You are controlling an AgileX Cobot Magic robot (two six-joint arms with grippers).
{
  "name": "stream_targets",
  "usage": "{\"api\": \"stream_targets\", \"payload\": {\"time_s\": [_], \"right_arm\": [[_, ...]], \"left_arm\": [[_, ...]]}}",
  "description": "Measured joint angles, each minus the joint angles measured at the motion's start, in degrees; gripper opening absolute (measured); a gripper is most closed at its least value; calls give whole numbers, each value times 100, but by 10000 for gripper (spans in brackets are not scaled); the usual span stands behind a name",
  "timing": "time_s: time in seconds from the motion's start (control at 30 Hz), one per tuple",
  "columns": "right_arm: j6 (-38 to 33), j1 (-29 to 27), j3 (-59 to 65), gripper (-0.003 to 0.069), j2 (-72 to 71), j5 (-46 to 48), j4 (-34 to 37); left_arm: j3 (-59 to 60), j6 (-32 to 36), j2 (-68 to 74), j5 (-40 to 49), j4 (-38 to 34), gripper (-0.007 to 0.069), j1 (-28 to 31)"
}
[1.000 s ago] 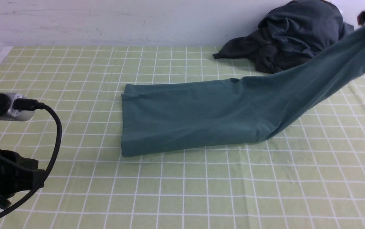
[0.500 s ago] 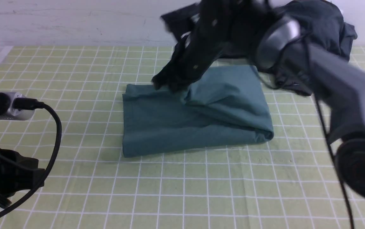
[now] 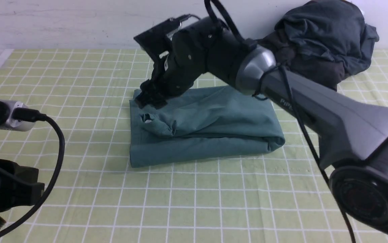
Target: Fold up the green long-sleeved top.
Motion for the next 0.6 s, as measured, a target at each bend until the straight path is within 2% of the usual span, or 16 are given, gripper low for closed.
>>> {"api": "stream_targets", "payload": {"time_s": [0.1,0.17,0.23,0.3,0.43,0.6], "right_arm": [[0,-65,-168,369,-188,411,-279],[41,-255,-143,287,-230,802,-285],[80,-344,-84,247,-184,908,-160],[80,-519,84,149,45,1014,320],[-197,-448,221,23,572,747,1652],[-743,-66,227,-11,845,-444,2520]], "left_arm": [[0,3,-26,-23,0,91,0],[0,3,-28,-37,-5,91,0],[0,3,-28,-37,-5,91,0],[0,3,-28,-37,-5,91,0],[0,3,-28,-62,-5,91,0],[0,3,-28,-103,-5,91,0]]}}
